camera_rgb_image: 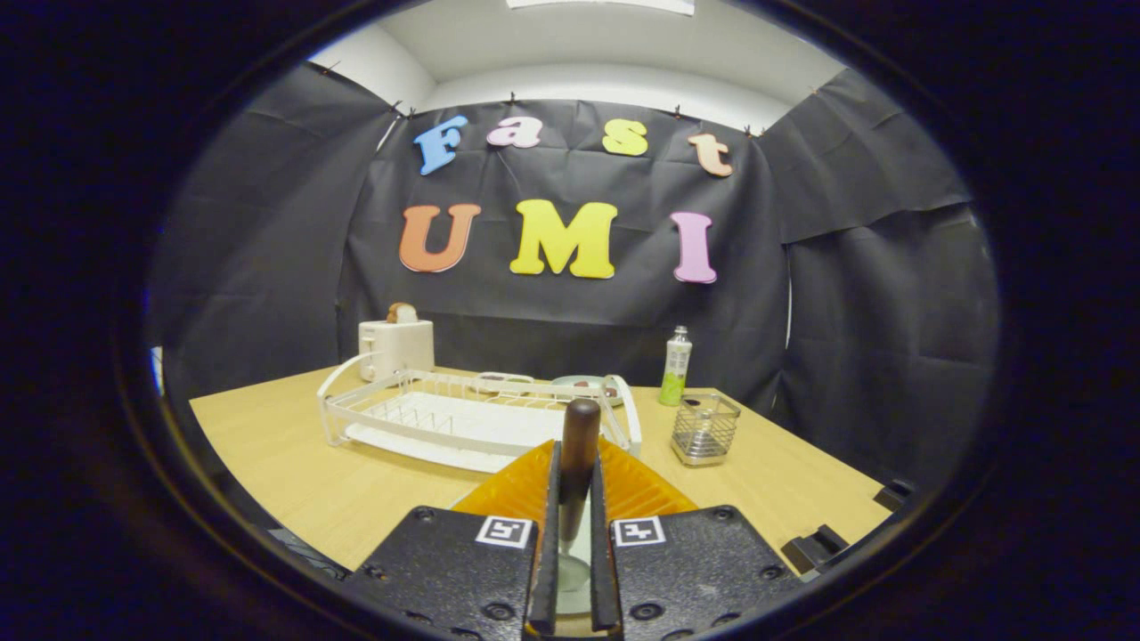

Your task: Take the plate from the dish rack, then take the spoon from the basket and place it into the plate.

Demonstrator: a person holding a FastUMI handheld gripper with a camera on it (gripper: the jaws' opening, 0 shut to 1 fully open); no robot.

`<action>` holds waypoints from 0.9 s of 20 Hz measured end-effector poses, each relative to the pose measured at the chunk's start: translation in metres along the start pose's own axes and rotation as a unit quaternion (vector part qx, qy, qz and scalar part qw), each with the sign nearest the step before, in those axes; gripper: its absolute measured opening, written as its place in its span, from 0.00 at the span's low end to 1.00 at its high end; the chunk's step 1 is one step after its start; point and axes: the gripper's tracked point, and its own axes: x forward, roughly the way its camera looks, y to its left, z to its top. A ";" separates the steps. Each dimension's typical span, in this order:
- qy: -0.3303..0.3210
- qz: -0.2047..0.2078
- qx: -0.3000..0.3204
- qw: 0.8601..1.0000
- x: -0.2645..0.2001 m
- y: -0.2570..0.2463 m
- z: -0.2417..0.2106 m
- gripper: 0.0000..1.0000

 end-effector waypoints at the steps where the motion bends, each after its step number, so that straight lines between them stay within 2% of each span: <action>1: -0.002 0.005 -0.005 1.000 -0.005 -0.004 0.004 0.22; 2: -0.013 0.013 -0.005 1.000 -0.009 -0.005 0.007 0.30; 5: -0.041 0.002 -0.005 0.999 -0.021 -0.022 0.022 0.55; 7: -0.049 0.001 0.000 0.999 -0.027 -0.024 0.025 0.69; 9: -0.043 0.005 -0.002 0.999 -0.033 -0.024 0.026 0.71; 14: -0.041 -0.002 0.023 0.999 -0.045 -0.029 0.043 1.00; 18: 0.002 0.014 0.055 0.998 -0.056 -0.031 0.054 1.00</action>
